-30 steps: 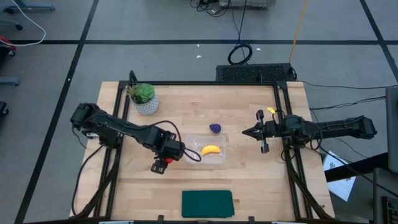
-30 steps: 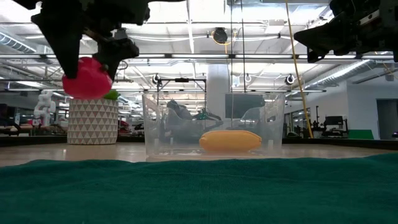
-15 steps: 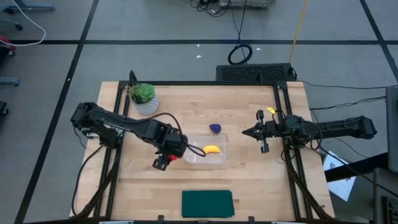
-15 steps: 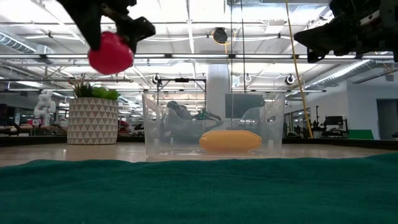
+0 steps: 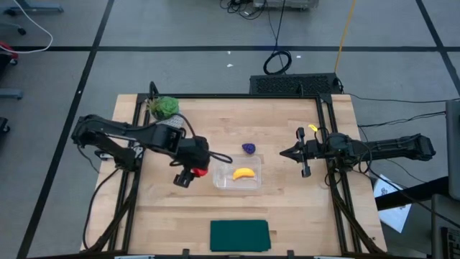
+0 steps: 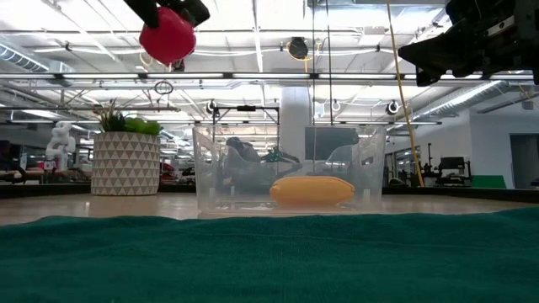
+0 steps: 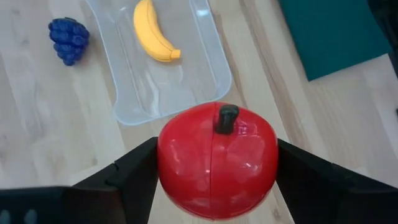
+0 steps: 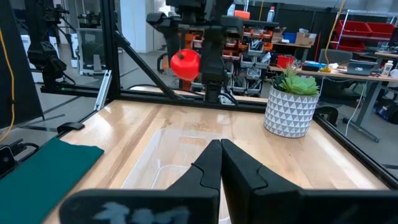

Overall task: Pick and placing Produce into tupperware
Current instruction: Put the apple into the transparent bin

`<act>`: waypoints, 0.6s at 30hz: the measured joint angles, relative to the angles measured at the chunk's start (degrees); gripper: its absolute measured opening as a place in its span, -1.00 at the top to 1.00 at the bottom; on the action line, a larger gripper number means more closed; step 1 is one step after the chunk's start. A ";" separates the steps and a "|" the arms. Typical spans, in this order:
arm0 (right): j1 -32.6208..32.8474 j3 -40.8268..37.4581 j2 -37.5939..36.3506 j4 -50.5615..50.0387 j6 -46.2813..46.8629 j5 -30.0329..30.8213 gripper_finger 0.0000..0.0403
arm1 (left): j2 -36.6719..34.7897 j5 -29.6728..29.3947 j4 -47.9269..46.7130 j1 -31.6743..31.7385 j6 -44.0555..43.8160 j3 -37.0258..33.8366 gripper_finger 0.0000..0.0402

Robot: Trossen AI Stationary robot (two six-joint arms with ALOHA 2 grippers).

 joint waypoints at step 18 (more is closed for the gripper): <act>-0.02 0.00 0.11 0.04 0.00 0.00 1.00 | -5.91 0.19 3.99 5.06 -0.99 -1.22 -0.39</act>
